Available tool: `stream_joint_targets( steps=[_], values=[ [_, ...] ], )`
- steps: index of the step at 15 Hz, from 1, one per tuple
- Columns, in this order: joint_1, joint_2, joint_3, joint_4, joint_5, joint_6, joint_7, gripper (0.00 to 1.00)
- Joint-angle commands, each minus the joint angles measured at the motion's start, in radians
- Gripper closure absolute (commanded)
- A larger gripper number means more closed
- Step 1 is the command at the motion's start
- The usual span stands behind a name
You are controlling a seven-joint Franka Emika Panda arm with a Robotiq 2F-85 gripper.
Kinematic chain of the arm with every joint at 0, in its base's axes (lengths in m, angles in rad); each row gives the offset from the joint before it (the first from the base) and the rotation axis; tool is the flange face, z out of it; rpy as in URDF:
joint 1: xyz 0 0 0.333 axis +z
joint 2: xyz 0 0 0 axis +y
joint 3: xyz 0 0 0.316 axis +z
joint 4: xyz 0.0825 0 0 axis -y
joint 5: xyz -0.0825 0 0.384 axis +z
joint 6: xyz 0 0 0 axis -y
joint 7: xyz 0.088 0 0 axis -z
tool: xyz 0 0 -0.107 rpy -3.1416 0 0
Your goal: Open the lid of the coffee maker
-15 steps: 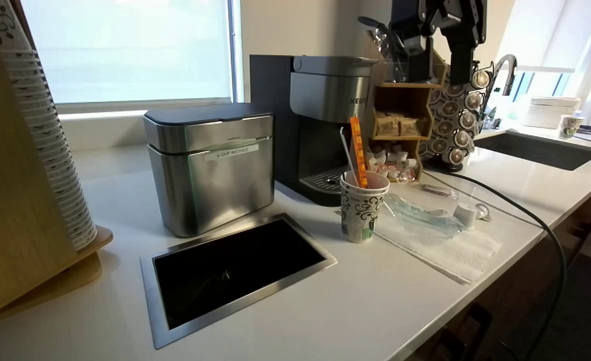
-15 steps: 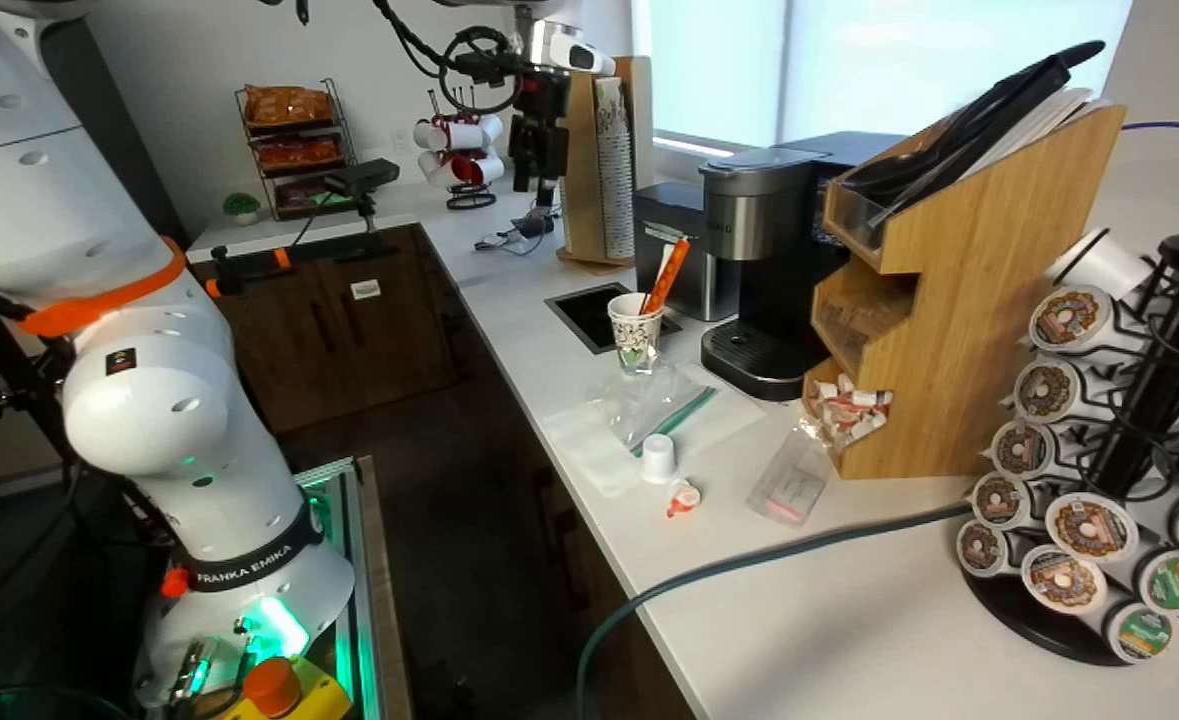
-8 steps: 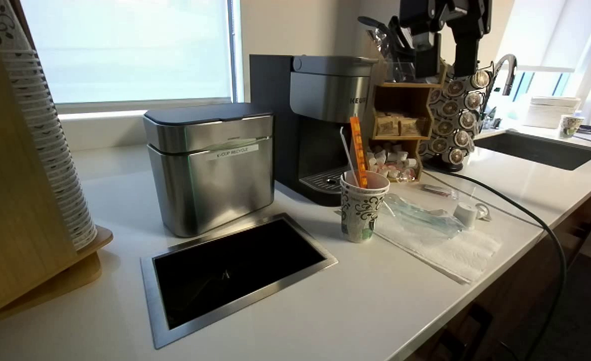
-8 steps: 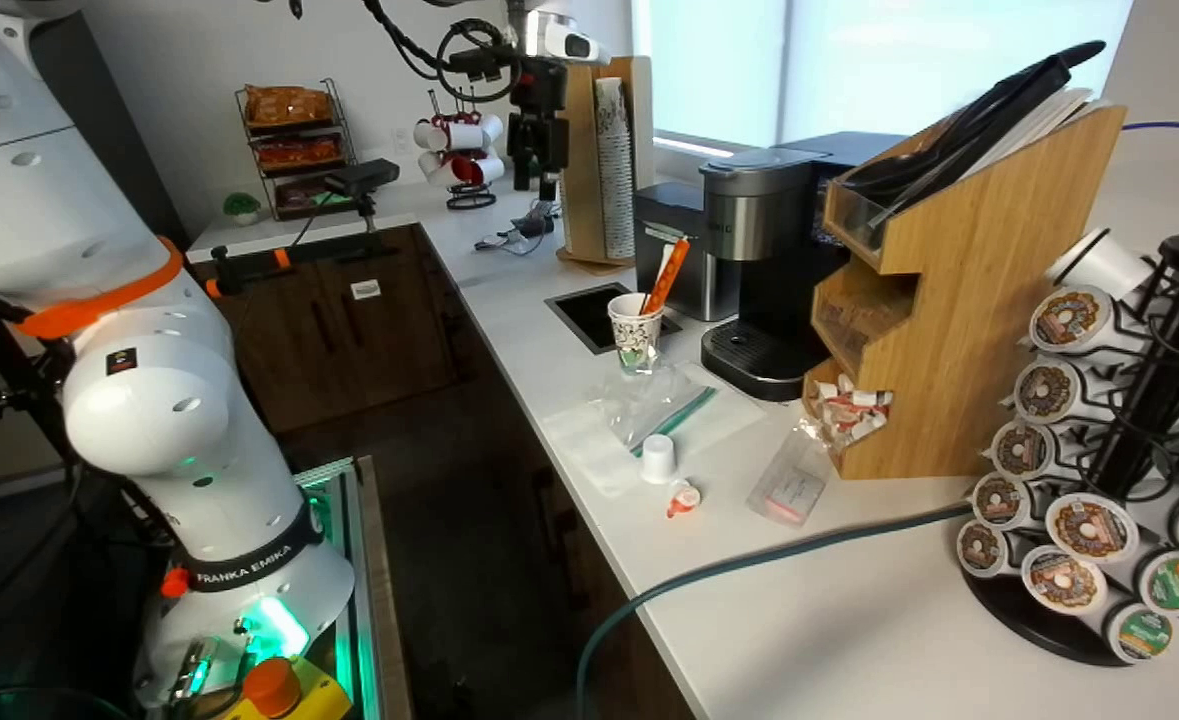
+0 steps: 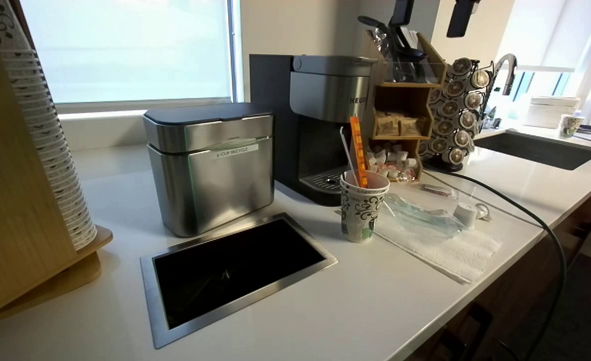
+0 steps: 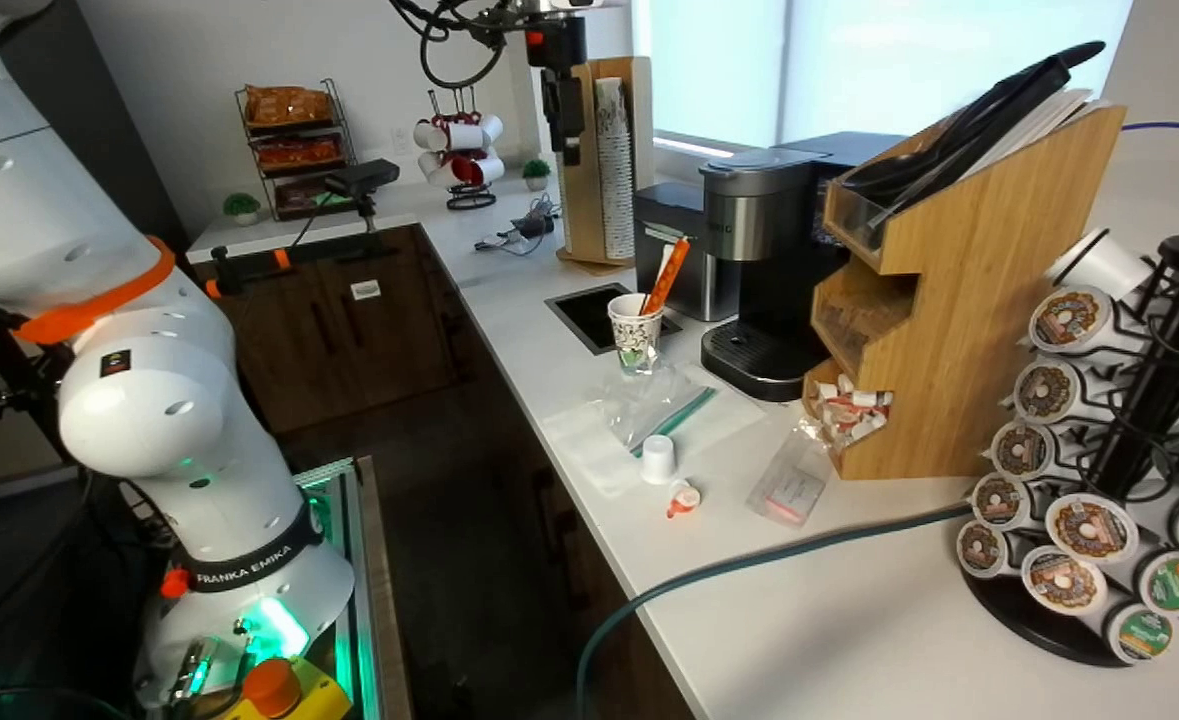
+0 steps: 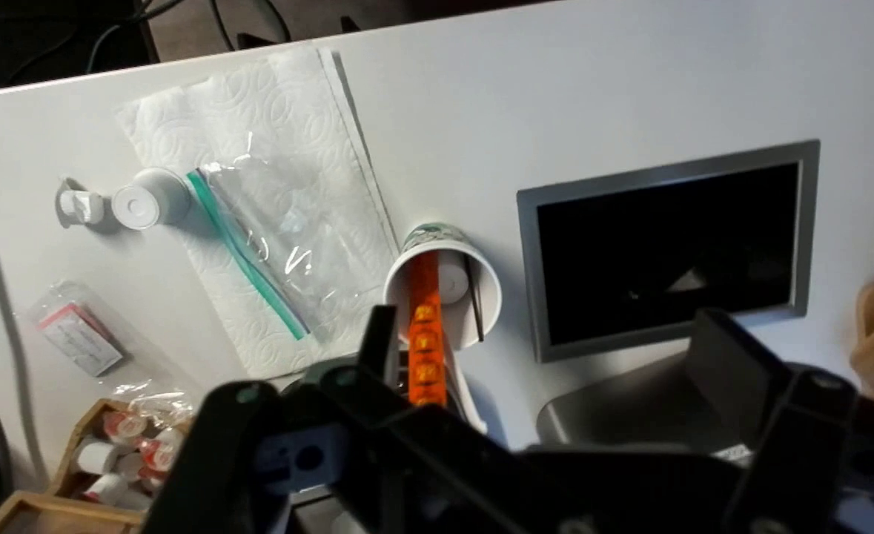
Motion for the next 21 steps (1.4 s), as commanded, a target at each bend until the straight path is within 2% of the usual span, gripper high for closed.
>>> stream_joint_targets(
  steps=[1,2,3,7,8,16,17,19,20,21],
  values=[
    [-0.050,-0.100,-0.034,-0.074,0.022,0.078,0.077,0.00],
    [-0.068,-0.118,-0.031,-0.090,-0.013,0.108,0.107,0.00],
    [-0.054,-0.064,-0.023,-0.022,0.002,0.045,0.053,0.00],
    [-0.062,-0.070,-0.022,-0.026,0.000,0.051,0.047,0.00],
    [-0.084,-0.064,-0.003,-0.043,-0.029,0.149,0.167,0.00],
    [-0.114,-0.134,-0.015,-0.253,0.009,0.541,0.446,0.00],
    [-0.121,-0.147,-0.008,-0.285,-0.005,0.597,0.490,0.00],
    [-0.154,-0.163,0.021,-0.337,-0.107,0.721,0.566,0.00],
    [-0.123,-0.109,-0.010,-0.255,-0.050,0.637,0.484,0.00],
    [-0.133,-0.119,-0.002,-0.279,-0.074,0.676,0.512,0.00]
  ],
)
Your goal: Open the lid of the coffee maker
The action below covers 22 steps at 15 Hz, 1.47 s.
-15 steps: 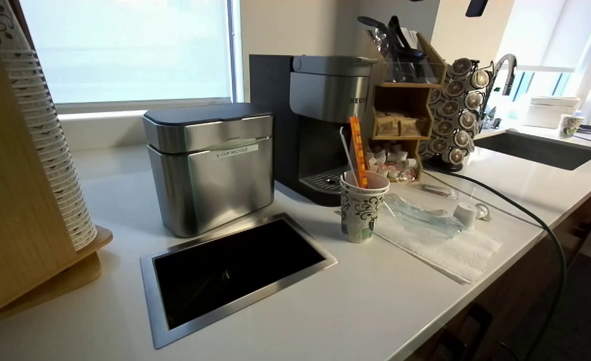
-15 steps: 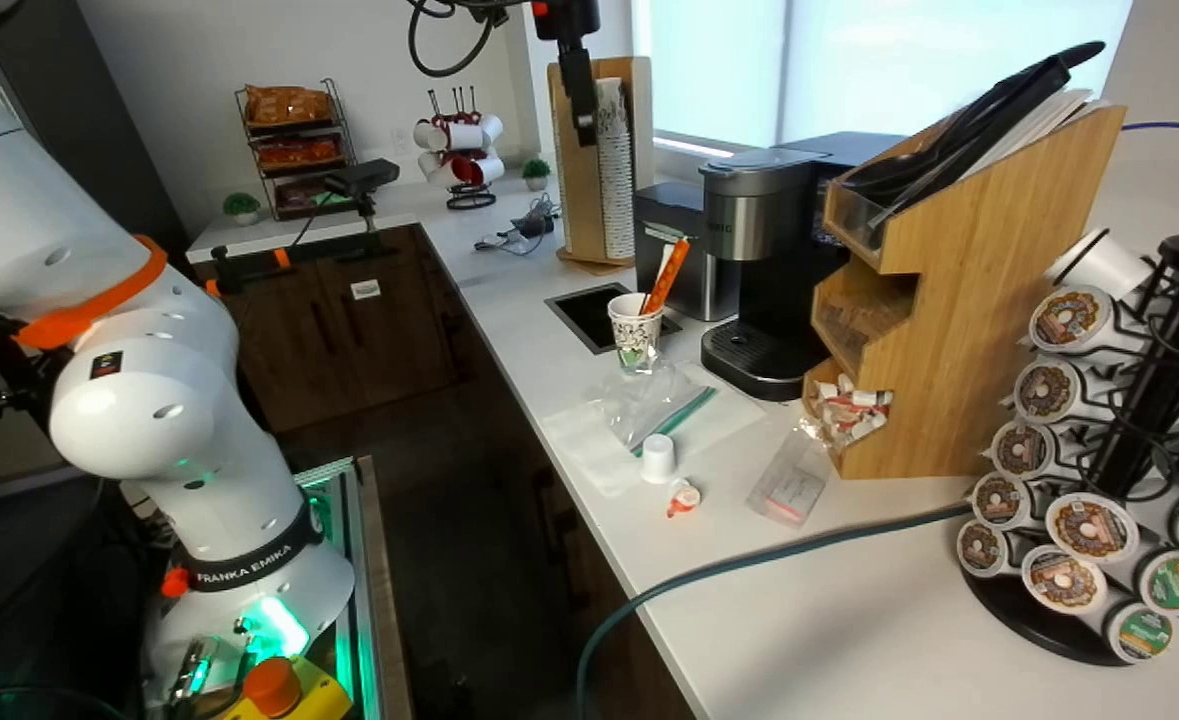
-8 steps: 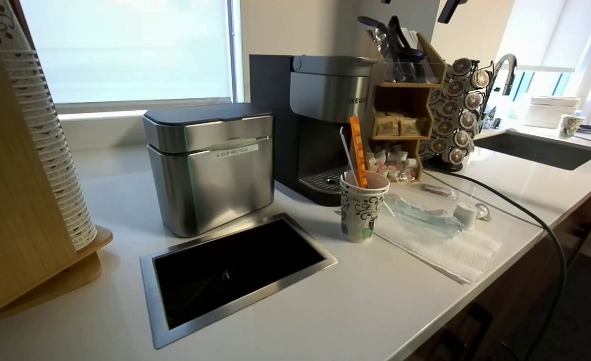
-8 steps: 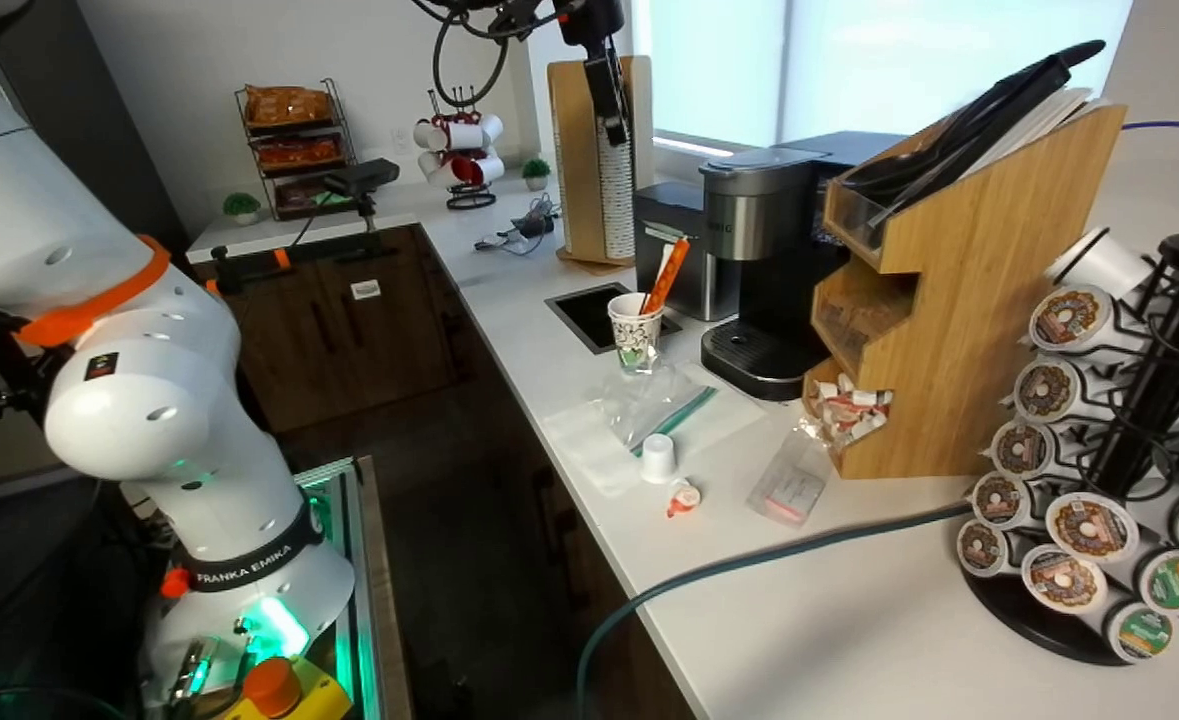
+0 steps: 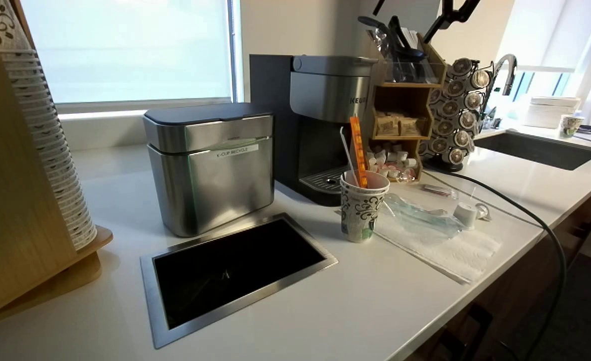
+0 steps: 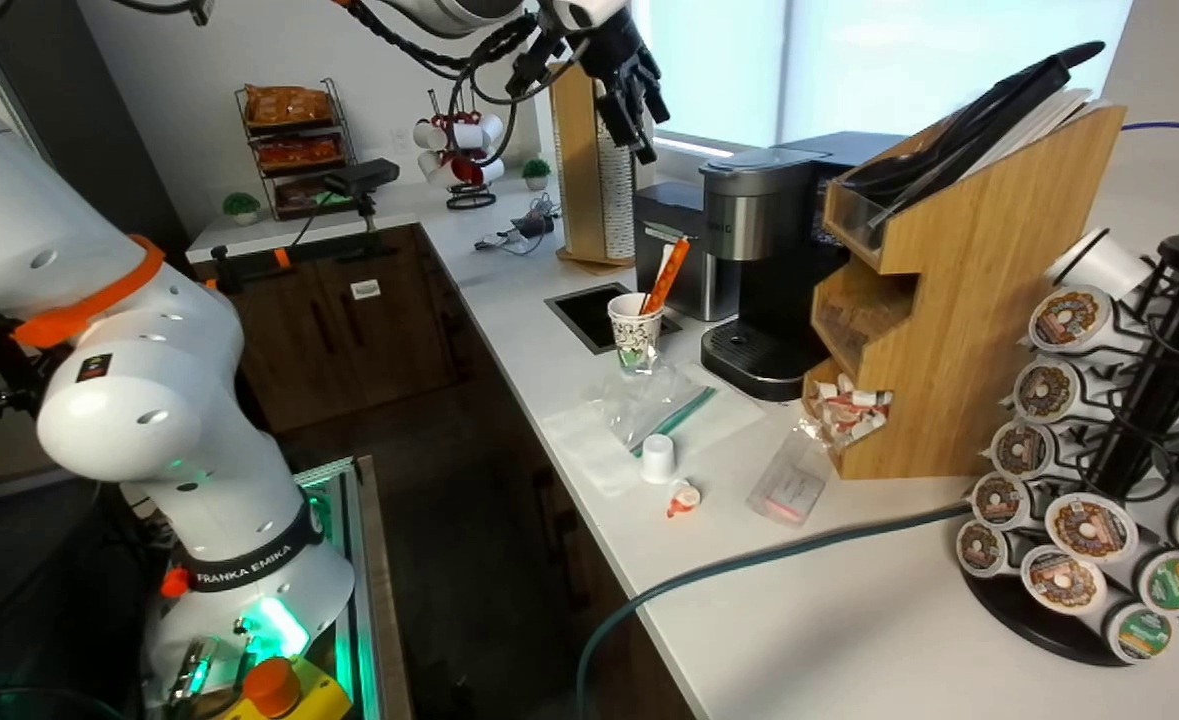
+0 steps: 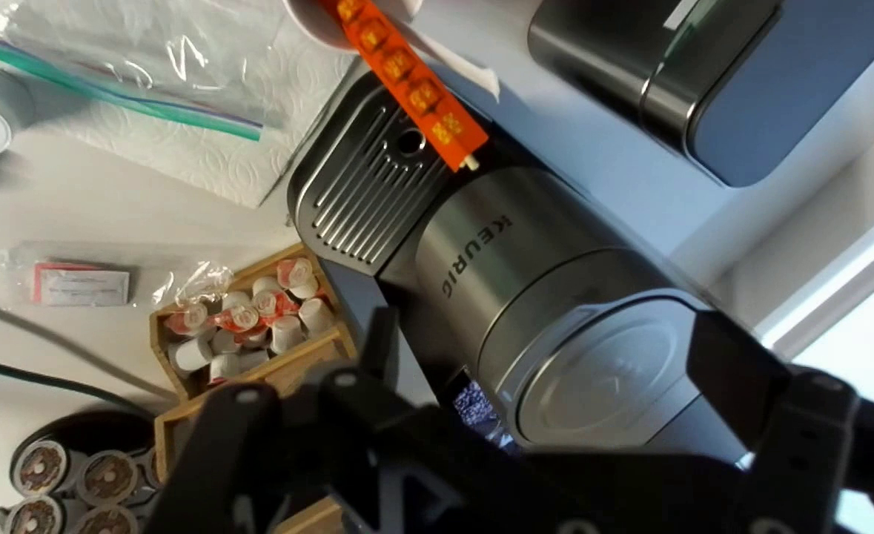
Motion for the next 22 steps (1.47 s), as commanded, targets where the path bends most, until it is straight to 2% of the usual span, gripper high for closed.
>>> stream_joint_targets(
  steps=[1,3,4,5,9,12,13,14,15,16,18,22],
  values=[
    [-0.006,-0.007,0.006,-0.012,-0.007,0.014,0.010,0.00],
    [-0.010,-0.017,0.010,-0.022,-0.012,0.017,0.017,0.00],
    [-0.024,-0.020,0.019,-0.032,-0.013,0.053,0.067,0.00],
    [-0.062,-0.031,0.048,-0.076,-0.070,0.164,0.159,0.00],
    [-0.125,-0.030,0.094,-0.165,-0.105,0.402,0.354,0.00],
    [-0.266,-0.046,0.215,-0.244,-0.233,0.590,0.554,0.00],
    [-0.333,-0.053,0.268,-0.257,-0.292,0.616,0.604,0.00],
    [-0.355,-0.053,0.292,-0.261,-0.310,0.604,0.608,0.00],
    [-0.283,-0.021,0.230,-0.222,-0.253,0.580,0.534,0.00],
    [-0.316,-0.022,0.260,-0.232,-0.273,0.585,0.556,0.00],
    [-0.337,-0.025,0.281,-0.235,-0.281,0.586,0.564,0.00],
    [-0.483,-0.001,0.401,-0.249,-0.295,0.737,0.765,0.00]
  ],
)
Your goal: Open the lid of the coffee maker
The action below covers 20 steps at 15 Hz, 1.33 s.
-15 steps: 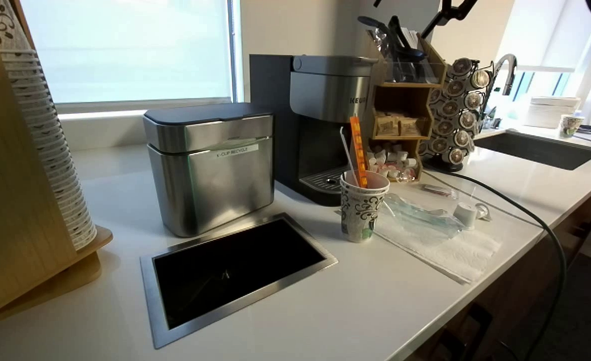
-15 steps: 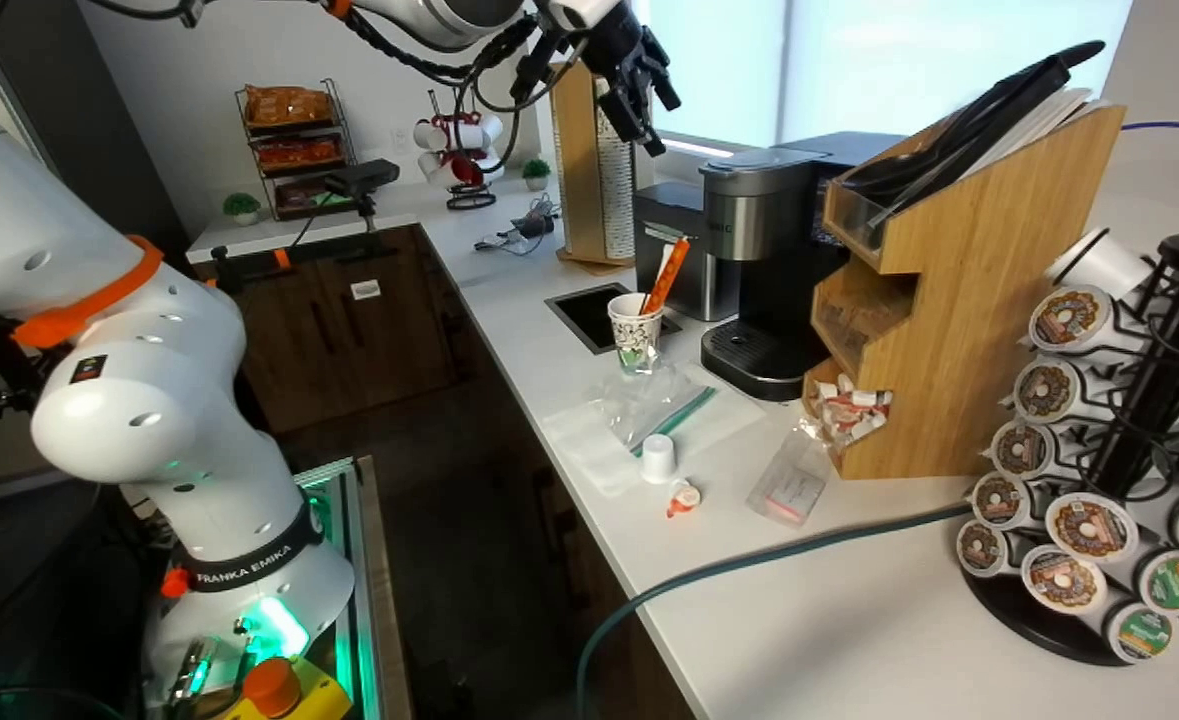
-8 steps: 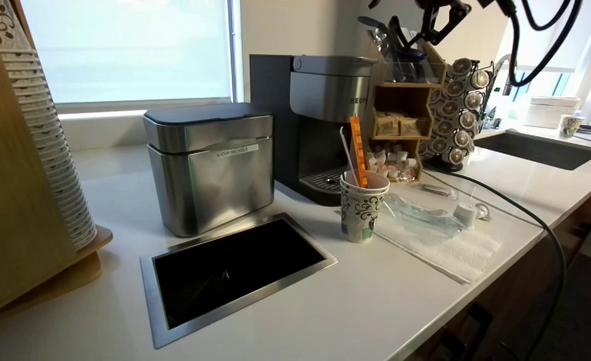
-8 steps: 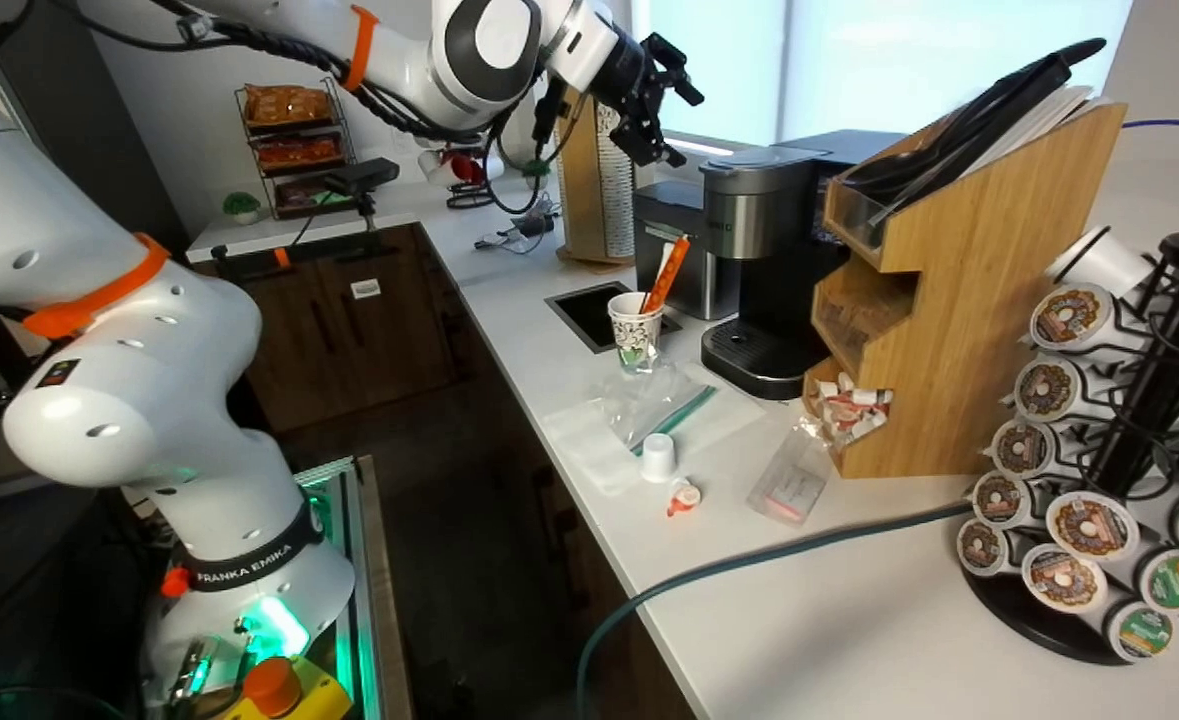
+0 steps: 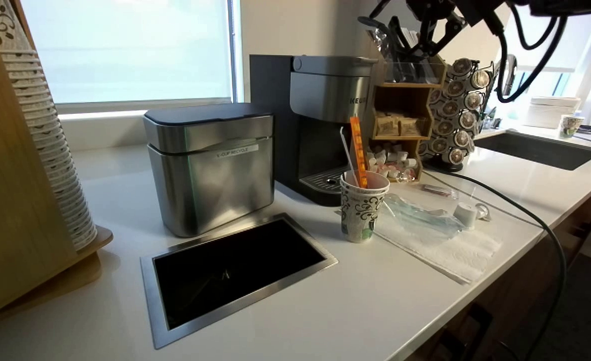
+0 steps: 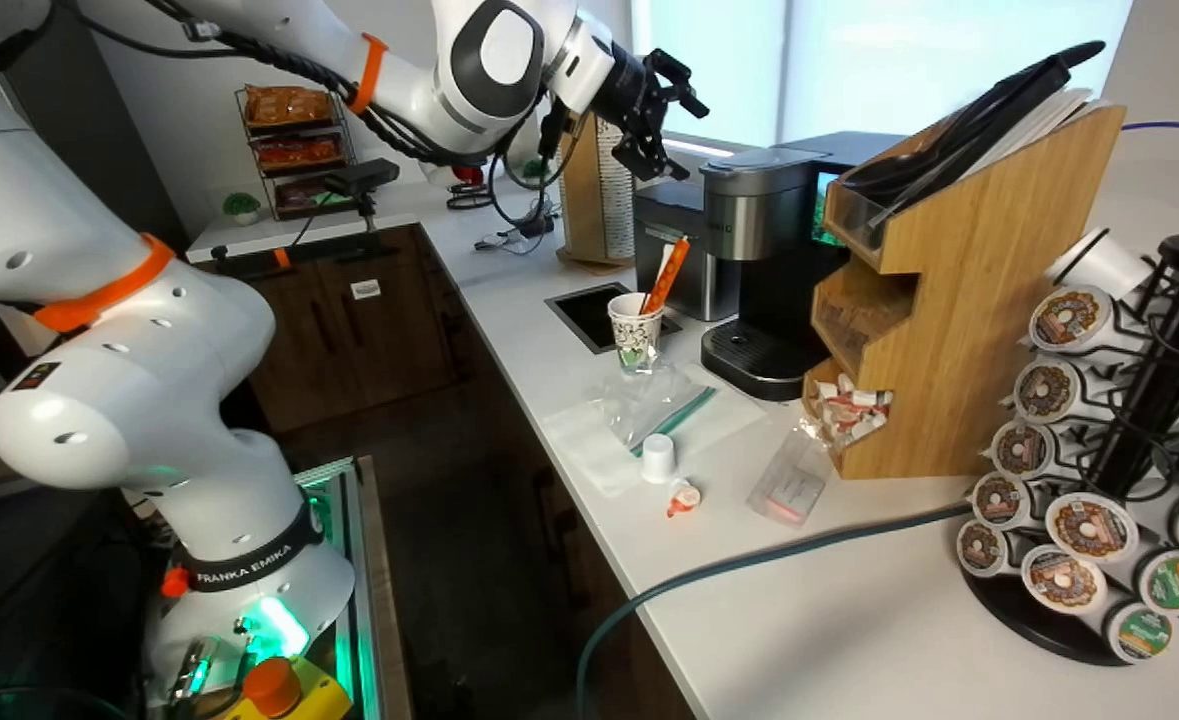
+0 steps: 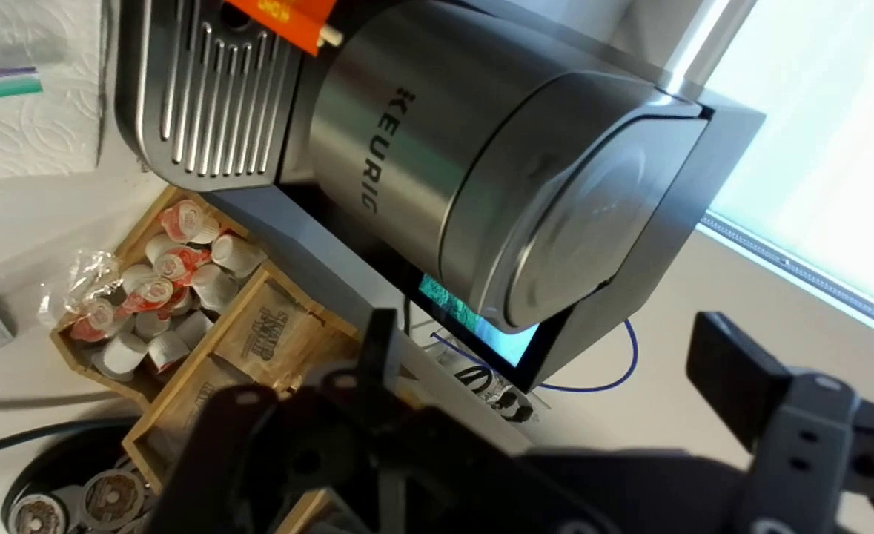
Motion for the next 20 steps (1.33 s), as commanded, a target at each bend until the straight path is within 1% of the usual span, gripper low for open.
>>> stream_joint_targets(
  steps=[1,3,5,10,14,20],
  values=[
    [-0.127,0.032,0.111,-0.013,-0.005,0.156,0.172,0.00],
    [-0.183,0.054,0.164,-0.006,0.013,0.201,0.219,0.00],
    [-0.206,0.073,0.200,-0.010,0.028,0.226,0.246,0.00],
    [-0.307,0.084,0.296,-0.015,0.029,0.296,0.300,0.00],
    [-0.420,0.109,0.399,0.011,0.041,0.340,0.303,0.00],
    [-0.567,0.118,0.545,0.041,0.070,0.347,0.297,0.00]
  ],
)
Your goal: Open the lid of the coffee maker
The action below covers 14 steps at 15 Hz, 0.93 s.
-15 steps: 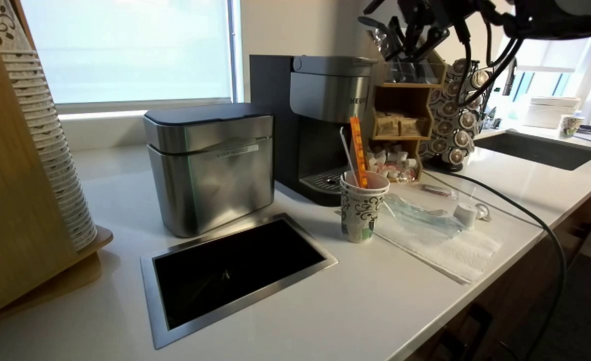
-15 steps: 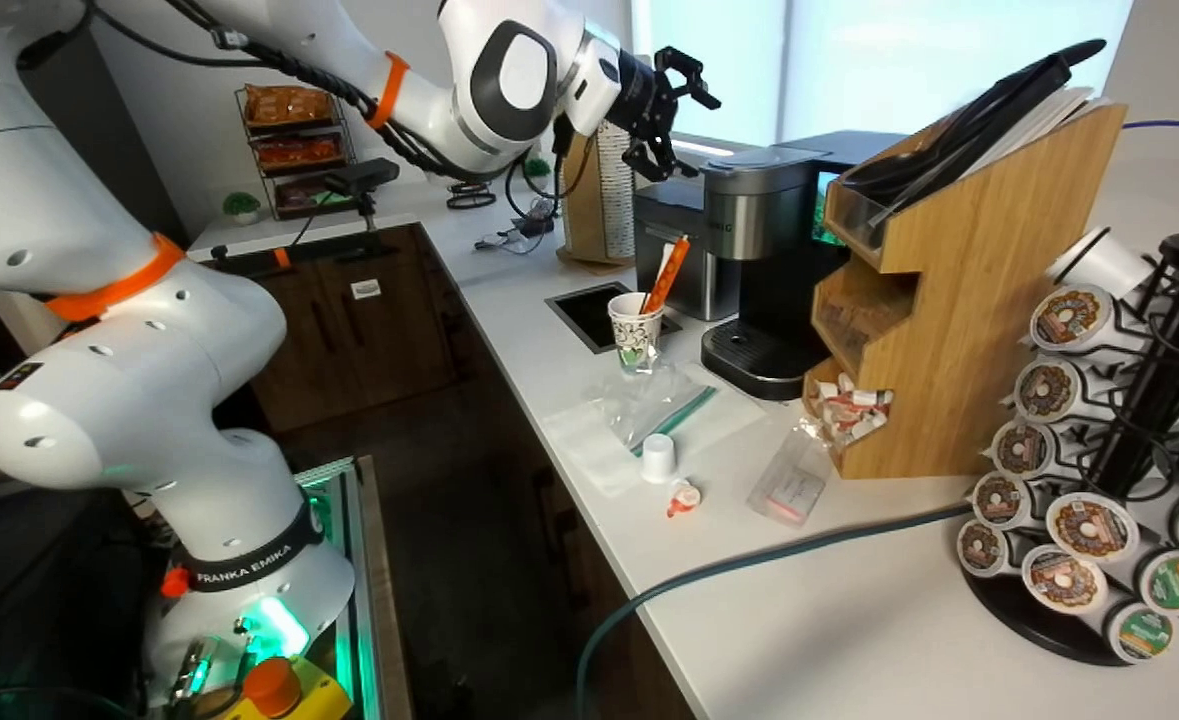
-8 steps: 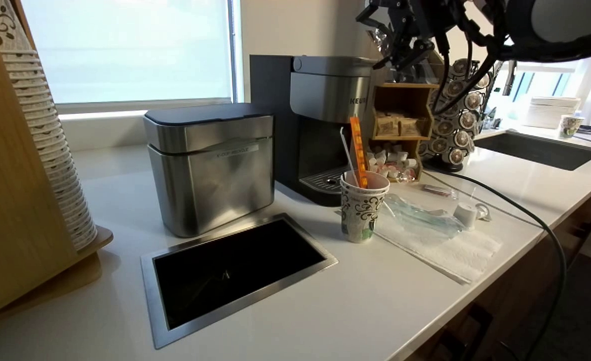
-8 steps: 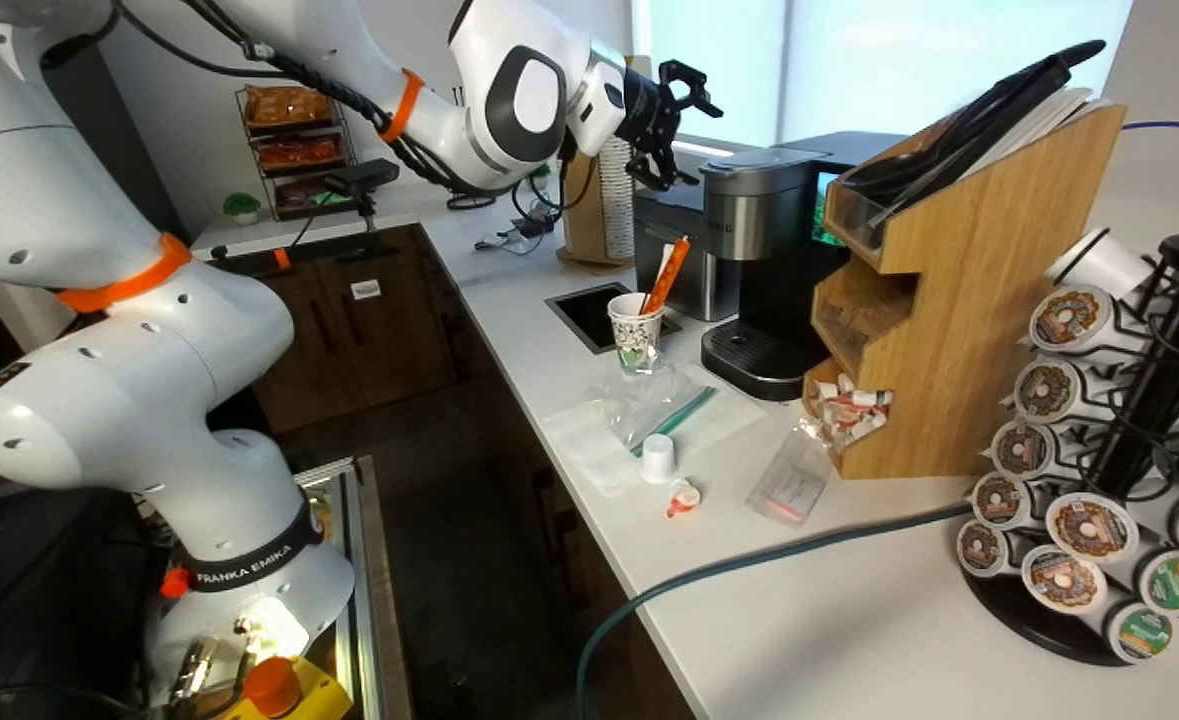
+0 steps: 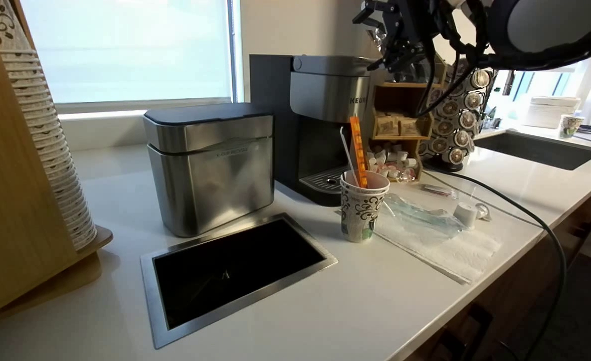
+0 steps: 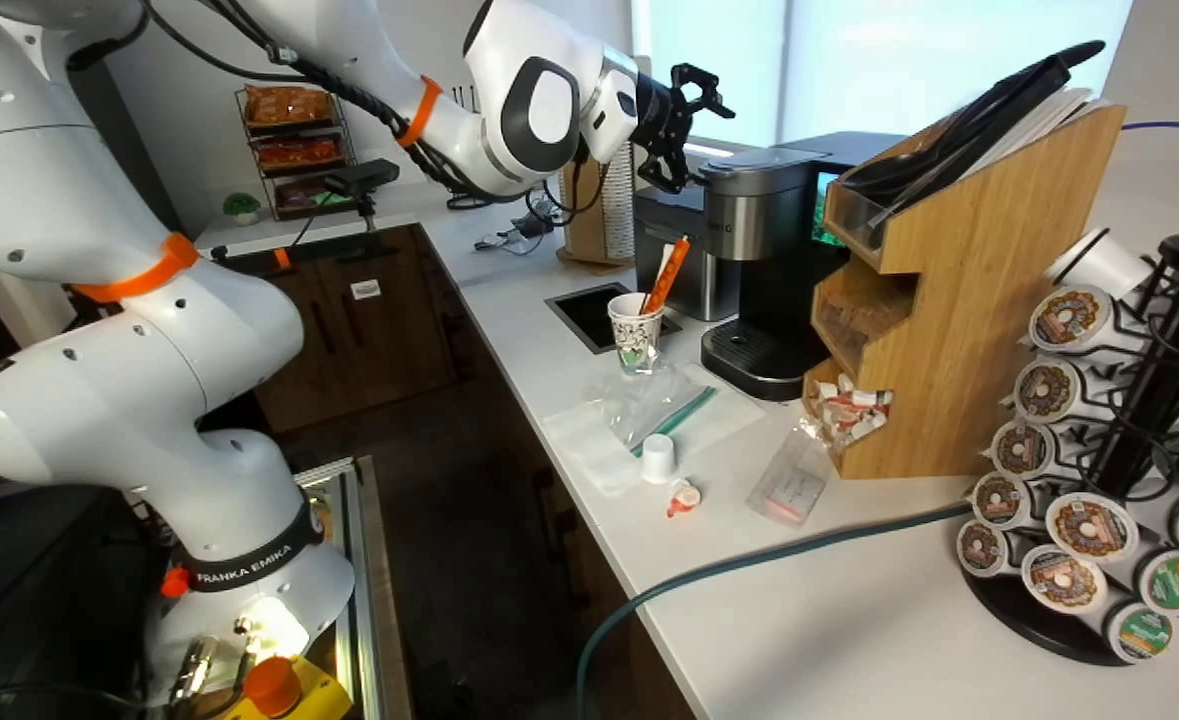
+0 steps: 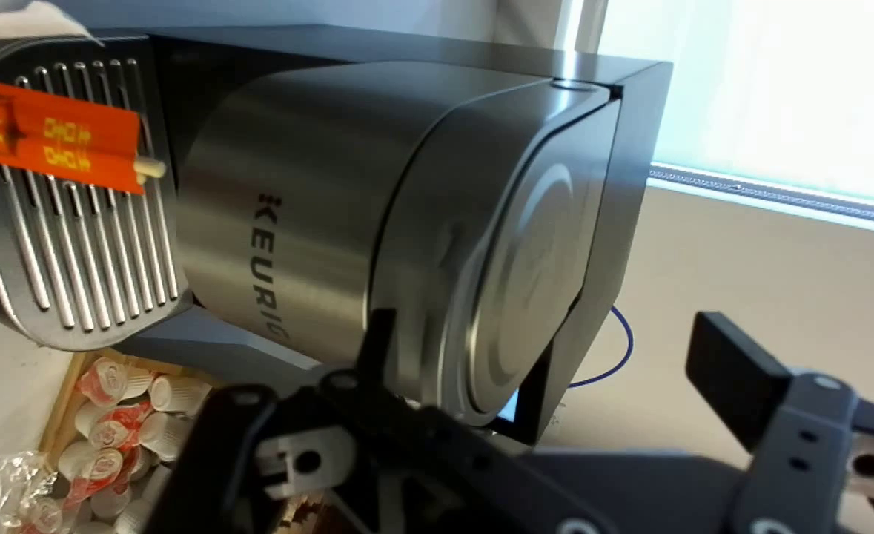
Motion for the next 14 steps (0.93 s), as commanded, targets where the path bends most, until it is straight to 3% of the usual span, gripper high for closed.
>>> stream_joint_targets(
  steps=[1,10,11,14],
  values=[
    [-0.101,0.004,0.102,0.020,0.027,0.037,0.021,0.00],
    [-0.266,-0.033,0.237,0.191,0.068,0.103,0.003,0.00],
    [-0.270,-0.046,0.238,0.219,0.068,0.117,-0.004,0.00],
    [-0.149,-0.083,0.146,0.206,0.007,0.024,-0.053,0.00]
  ],
)
